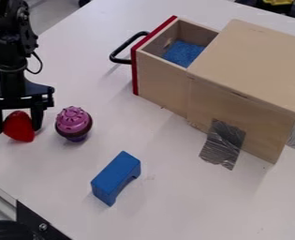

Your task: Take the red object and put in the drawer

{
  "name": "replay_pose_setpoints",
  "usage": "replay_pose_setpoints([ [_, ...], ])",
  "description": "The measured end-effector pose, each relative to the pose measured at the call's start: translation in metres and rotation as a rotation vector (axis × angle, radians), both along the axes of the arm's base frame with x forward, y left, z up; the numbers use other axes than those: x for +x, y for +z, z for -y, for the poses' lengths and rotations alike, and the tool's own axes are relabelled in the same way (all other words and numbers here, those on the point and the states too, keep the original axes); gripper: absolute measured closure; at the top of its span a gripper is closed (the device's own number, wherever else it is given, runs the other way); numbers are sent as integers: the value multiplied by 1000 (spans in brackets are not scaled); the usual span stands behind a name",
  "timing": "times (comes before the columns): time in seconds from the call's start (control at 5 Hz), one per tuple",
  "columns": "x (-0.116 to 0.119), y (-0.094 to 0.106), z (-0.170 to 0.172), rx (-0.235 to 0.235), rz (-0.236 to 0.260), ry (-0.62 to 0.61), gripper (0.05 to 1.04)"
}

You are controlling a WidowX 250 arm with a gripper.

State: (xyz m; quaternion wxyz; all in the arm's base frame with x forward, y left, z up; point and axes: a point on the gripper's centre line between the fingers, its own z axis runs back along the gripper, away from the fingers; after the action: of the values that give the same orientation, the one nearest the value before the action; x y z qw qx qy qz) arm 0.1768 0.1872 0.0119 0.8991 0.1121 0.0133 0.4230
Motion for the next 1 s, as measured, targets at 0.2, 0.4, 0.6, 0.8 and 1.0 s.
replay_pose_setpoints([
  [0.2, -1, 0, 1, -3, -3, 8, 311],
  [0.4, -7, 1, 5, -8, -16, 8, 311],
  [0.6, -1, 20, 6, 25, 9, -44, 311],
  [0.8, 23, 42, 27, 29, 49, -150, 311],
  [1.0, 47, 59, 43, 27, 78, -232, 311],
])
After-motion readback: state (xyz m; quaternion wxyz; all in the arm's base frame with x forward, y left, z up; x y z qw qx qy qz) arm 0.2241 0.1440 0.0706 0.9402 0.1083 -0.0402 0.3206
